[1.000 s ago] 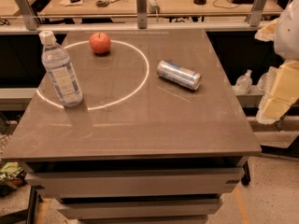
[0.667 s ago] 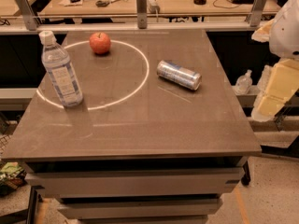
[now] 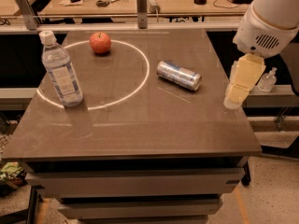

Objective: Place redbull can upright

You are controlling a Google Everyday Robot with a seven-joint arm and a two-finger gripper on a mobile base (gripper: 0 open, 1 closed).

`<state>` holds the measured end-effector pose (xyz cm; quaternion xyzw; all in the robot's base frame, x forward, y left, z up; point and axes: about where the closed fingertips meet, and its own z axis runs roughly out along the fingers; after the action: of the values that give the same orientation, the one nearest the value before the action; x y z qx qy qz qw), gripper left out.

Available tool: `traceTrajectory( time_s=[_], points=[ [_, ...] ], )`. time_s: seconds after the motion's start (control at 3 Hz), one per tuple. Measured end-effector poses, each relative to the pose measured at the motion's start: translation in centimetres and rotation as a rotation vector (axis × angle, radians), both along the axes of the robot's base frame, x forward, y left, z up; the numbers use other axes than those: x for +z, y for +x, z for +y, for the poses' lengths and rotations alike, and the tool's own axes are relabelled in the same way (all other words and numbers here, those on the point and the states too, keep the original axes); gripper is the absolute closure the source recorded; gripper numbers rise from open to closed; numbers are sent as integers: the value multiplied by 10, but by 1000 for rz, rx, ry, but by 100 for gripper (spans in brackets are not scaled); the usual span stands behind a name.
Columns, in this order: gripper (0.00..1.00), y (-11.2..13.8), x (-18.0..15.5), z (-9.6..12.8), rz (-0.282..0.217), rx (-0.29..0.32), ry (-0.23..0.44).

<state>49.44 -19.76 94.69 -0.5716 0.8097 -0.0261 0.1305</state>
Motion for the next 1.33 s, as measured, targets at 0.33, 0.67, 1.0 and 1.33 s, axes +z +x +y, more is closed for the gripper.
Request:
traceTrajectory(
  time_s=[0.33, 0.67, 1.0, 1.33],
  points=[
    [0, 19, -21, 21, 73, -58, -8],
    [0, 39, -35, 38, 97, -121, -14],
    [0, 62, -38, 58, 87, -158, 5],
    [0, 81, -37, 76, 69, -161, 47]
  ],
)
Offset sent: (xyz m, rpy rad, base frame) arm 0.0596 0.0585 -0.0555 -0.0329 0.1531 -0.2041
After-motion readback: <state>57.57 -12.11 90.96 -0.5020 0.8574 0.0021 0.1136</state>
